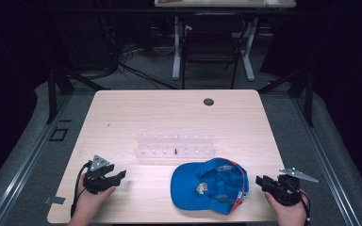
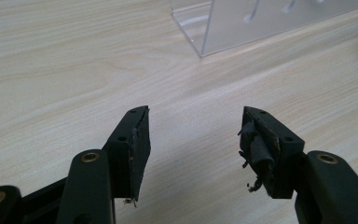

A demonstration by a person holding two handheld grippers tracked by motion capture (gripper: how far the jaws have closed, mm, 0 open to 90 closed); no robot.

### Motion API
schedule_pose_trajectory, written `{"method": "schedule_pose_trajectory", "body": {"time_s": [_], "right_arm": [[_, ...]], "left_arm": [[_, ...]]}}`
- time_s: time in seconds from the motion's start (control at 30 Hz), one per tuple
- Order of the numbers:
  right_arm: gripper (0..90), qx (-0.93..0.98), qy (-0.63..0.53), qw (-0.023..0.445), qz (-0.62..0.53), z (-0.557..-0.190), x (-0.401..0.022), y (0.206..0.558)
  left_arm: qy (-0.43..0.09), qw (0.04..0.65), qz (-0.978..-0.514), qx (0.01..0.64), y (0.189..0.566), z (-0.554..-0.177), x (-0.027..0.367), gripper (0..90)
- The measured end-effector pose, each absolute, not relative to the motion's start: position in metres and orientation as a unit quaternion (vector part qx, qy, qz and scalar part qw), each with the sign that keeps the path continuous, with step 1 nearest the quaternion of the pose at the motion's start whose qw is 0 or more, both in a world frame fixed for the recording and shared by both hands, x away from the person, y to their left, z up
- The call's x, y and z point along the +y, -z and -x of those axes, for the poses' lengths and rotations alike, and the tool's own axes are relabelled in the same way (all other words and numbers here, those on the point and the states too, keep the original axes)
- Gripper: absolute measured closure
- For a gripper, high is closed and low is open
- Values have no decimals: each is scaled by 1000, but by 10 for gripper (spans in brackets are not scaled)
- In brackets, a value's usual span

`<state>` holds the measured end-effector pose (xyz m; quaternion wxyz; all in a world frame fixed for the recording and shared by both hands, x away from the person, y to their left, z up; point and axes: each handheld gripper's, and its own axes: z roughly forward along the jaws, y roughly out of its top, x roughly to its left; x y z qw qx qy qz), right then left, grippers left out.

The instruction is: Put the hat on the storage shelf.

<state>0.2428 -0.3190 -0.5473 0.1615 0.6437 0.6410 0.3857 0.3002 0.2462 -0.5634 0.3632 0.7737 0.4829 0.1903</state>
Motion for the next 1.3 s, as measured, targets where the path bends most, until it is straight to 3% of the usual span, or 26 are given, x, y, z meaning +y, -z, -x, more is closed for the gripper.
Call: {"method": "schedule_pose_trajectory", "body": {"time_s": [0.17, 0.43, 0.57, 0.6, 0.9, 1.0, 1.3], "right_arm": [[703, 637, -390, 148, -648, -244, -321, 548], [609, 647, -394, 107, -644, -245, -319, 547], [601, 640, -414, 75, -643, -245, -324, 543], [598, 633, -430, 49, -642, -245, -326, 540], [570, 660, -448, -12, -603, -252, -320, 507], [560, 668, -445, -45, -595, -260, -317, 508], [549, 682, -407, -73, -603, -278, -306, 522]], "left_arm": [[-190, 358, -775, 486, 563, -301, 246, 431], [-187, 354, -777, 485, 562, -300, 247, 420], [-187, 355, -776, 486, 562, -300, 247, 419], [-189, 357, -774, 487, 562, -300, 247, 419], [-187, 358, -778, 481, 562, -300, 245, 407], [-188, 358, -777, 482, 563, -300, 244, 403], [-192, 355, -779, 481, 563, -300, 245, 398]]}}
